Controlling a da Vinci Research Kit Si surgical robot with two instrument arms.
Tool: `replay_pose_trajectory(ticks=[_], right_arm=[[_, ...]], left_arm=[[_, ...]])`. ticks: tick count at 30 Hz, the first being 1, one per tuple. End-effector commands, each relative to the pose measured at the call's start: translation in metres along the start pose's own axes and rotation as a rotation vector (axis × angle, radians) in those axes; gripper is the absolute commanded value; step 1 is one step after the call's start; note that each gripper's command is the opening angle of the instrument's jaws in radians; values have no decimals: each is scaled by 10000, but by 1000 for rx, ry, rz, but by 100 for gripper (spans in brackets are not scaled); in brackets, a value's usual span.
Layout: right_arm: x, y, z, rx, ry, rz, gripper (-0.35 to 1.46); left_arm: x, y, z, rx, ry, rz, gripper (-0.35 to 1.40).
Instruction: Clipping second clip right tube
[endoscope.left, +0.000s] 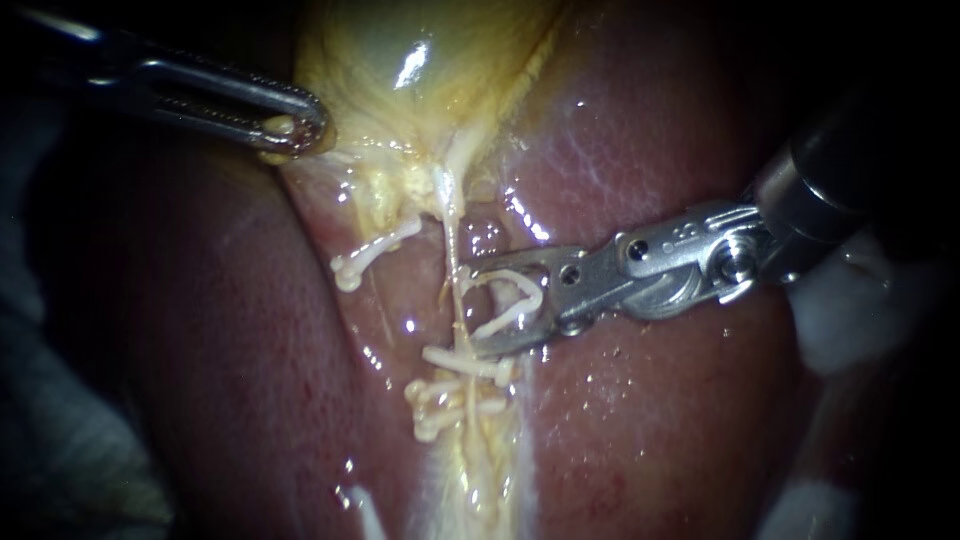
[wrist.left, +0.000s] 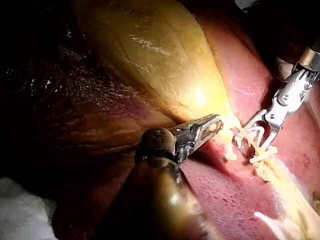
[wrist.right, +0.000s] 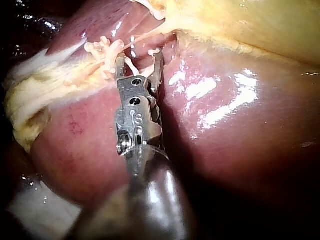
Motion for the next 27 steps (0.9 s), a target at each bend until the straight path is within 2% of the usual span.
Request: replay_pose_trajectory(ticks=[1,9,19,22,25,27], right_arm=[[0,0,-1,1,0,0,46],[-4,-1,-17,9,-1,0,47],[-4,-1,-41,20,29,54,48],[-3,-1,-48,26,51,79,48],[-2,-1,-54,61,73,127,47],[-1,-2,-54,110,85,153,47]], left_arm=[[0,0,0,-1,0,0,-35],[-1,-2,-2,-2,-1,1,-35],[-1,-3,-2,-2,-1,1,-35],[-1,-3,-2,-2,-1,1,-35],[-1,-3,-2,-2,-1,1,-35],[-1,-3,-2,-2,-1,1,-35]])
